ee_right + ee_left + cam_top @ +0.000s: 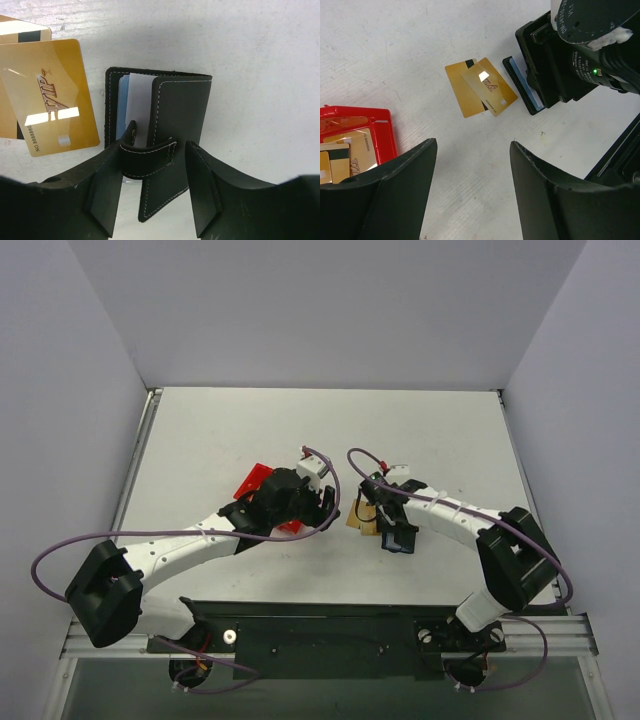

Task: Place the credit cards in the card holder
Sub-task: Reset both arms

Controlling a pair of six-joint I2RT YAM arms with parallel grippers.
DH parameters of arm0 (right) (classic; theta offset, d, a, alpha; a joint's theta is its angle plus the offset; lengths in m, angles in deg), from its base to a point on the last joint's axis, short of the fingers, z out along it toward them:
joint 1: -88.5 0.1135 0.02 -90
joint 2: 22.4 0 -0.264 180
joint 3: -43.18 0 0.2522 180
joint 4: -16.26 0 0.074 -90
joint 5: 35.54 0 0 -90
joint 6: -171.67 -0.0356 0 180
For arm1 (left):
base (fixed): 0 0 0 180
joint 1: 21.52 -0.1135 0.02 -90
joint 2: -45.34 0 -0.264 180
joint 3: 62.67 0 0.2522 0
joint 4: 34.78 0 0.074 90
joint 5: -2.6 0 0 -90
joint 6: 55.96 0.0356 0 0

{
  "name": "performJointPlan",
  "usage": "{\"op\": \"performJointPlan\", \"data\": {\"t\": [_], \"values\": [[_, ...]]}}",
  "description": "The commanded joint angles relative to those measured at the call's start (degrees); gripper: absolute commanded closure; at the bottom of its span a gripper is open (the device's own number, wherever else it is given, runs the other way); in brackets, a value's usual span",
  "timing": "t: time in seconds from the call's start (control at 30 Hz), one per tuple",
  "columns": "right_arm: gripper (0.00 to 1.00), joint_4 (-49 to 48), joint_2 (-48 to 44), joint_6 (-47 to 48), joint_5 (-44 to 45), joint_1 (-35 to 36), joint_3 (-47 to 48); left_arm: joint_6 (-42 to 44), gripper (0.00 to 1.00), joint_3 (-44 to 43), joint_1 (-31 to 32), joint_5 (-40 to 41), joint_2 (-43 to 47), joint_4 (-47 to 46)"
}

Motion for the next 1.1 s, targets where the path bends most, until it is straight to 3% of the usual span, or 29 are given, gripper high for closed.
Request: {"op": "performJointPlan", "data": {"t": [0.0, 0.1, 0.2, 0.3, 0.57, 0.83, 1.07], "values": [[0.59, 2.8, 1.1, -0.5, 1.9, 0.0, -0.4, -0.3, 0.3, 0.3, -0.4, -1.0, 0.0, -3.5], [0.69, 2.8, 0.6, -0.8, 2.0, -0.1, -0.7, -0.3, 0.3, 0.4, -0.4, -1.0, 0.0, -3.5], [0.89, 2.8, -0.9, -1.1, 2.5, -0.6, -1.2, -0.3, 0.3, 0.5, -0.4, -1.0, -0.1, -3.6], [1.0, 2.8, -4.0, -1.3, 2.9, -1.4, -2.0, -0.4, 0.3, 0.4, -0.4, -1.0, -0.3, -3.8], [1.0, 0.1, -18.4, 1.8, -1.0, -3.1, -2.1, -3.6, 0.3, 3.0, -2.2, -1.4, 1.3, -8.2], [1.0, -8.1, -32.1, 4.6, -21.5, -8.6, -1.4, -13.3, 0.3, 10.3, -9.1, -7.1, 5.9, -19.0], [1.0, -16.3, -37.3, 4.6, -42.4, -8.7, 2.8, -18.5, 0.3, 14.6, -11.4, -13.5, 5.8, -29.2]]}}
